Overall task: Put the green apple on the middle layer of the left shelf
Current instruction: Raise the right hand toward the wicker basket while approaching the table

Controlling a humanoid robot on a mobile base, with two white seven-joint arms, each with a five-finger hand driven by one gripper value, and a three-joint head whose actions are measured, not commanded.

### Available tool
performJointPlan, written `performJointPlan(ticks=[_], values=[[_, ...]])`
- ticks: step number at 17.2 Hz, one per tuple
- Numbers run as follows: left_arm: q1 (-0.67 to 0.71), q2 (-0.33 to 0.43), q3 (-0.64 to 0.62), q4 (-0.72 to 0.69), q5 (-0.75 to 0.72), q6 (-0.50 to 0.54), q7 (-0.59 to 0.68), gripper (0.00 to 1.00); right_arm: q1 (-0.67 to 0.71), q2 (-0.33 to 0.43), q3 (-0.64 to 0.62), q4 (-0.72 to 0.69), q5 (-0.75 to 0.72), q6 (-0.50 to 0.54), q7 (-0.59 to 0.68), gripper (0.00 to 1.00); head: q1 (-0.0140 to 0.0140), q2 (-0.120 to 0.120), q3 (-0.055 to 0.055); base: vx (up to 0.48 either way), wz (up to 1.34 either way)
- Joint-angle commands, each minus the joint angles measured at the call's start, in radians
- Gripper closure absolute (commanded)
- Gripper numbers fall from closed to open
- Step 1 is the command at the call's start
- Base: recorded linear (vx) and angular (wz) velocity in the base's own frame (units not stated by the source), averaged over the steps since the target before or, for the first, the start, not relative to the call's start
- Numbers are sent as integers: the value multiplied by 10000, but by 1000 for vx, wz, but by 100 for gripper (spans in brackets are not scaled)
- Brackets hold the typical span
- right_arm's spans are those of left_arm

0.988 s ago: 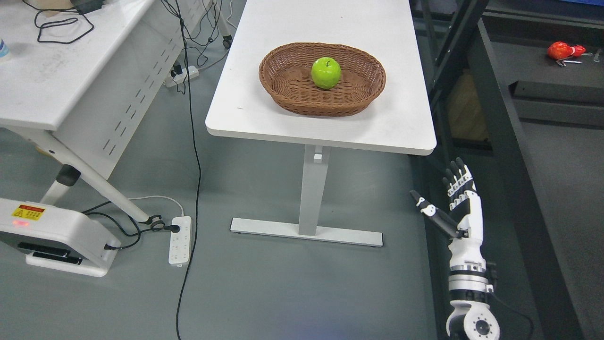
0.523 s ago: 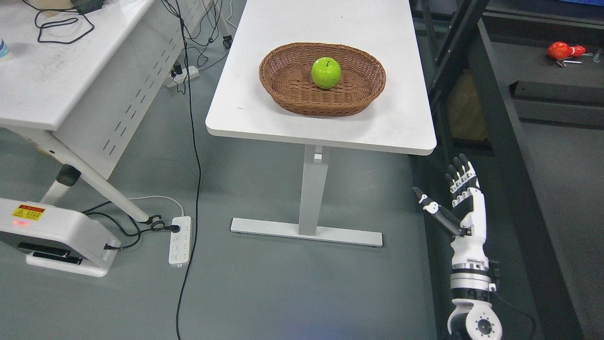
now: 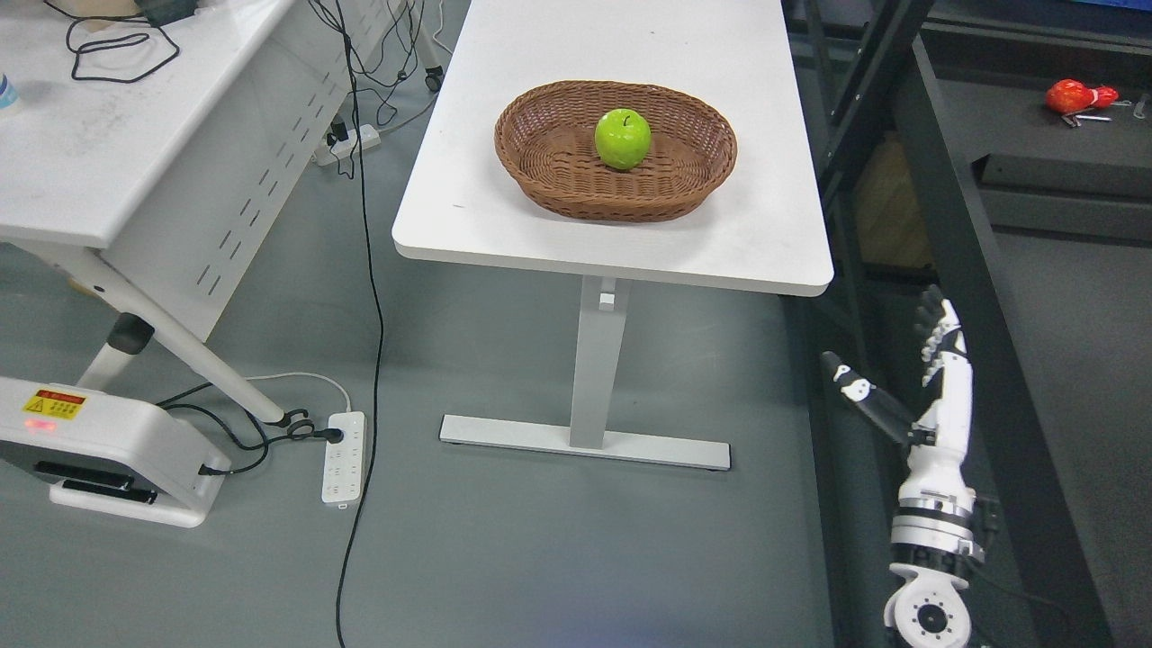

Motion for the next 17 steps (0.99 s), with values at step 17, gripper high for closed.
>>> performJointPlan(ticks=[17], values=[[92,175,0,0,0,-1,-8,0,-1356,-2285,503,-58,2077,-414,2899,0,0,0,0,19,-9]])
